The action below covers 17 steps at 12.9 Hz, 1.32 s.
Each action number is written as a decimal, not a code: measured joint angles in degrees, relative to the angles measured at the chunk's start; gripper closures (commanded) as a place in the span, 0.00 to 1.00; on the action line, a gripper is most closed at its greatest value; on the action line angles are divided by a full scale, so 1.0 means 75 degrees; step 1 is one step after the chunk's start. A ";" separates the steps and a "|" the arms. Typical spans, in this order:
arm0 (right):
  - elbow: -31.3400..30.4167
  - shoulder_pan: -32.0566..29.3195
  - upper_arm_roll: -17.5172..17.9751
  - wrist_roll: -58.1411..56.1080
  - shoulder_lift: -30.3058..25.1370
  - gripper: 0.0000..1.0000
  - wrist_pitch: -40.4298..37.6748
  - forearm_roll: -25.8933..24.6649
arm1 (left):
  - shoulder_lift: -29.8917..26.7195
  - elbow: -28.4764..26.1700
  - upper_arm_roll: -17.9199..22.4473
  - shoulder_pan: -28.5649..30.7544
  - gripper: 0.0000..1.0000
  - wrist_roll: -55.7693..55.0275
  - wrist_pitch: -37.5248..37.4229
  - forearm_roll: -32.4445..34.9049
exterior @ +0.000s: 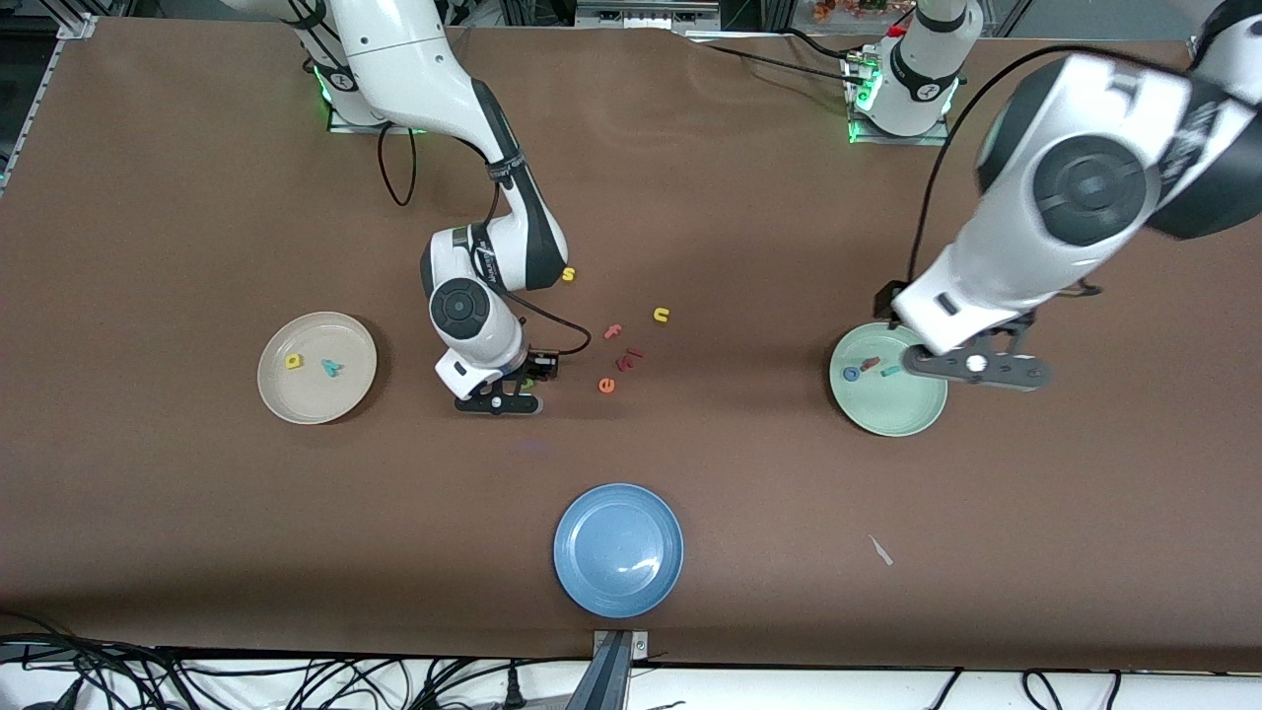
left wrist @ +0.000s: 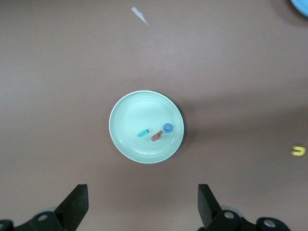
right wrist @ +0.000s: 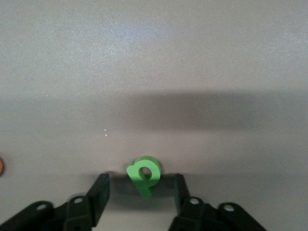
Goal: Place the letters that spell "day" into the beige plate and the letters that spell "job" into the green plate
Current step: 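Place the o on the green plate while the right gripper grasps green p, then carry the green p to the beige plate while the left gripper withdraws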
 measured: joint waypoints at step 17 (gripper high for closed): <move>0.0113 -0.0091 -0.0004 0.0005 0.0018 1.00 -0.0018 0.0100 | -0.3306 -0.3307 0.3453 -0.1235 0.00 0.1759 0.0991 -0.1855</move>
